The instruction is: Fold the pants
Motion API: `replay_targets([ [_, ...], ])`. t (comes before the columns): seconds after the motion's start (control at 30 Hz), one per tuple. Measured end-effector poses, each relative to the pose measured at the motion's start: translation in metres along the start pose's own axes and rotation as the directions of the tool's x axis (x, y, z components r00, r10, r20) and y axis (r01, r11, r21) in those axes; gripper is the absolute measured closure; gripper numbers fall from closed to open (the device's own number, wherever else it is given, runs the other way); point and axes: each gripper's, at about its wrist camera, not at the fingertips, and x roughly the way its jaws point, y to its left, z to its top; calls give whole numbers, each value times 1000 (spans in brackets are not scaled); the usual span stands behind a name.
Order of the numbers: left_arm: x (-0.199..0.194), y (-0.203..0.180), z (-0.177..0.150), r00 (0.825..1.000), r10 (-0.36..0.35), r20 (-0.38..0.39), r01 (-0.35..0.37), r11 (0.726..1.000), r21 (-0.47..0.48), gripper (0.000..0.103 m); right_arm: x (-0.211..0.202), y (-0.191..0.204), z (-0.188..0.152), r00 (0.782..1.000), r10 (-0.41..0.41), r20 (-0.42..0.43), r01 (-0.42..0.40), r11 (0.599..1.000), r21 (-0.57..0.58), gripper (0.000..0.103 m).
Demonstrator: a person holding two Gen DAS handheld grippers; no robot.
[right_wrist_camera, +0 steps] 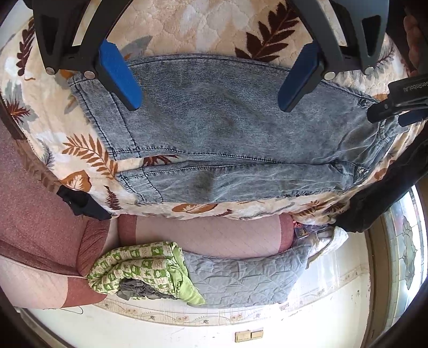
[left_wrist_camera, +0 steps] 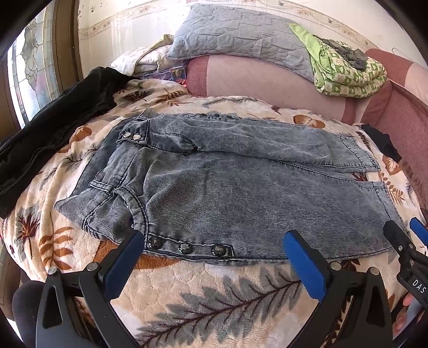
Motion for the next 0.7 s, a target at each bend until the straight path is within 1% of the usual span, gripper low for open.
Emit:
replay_targets([
  [0.7, -6, -4, -2, 1000, -2, 7, 2, 1000, 6, 0, 1, -1, -1, 1000, 5, -6, -5, 1000, 3, 0],
])
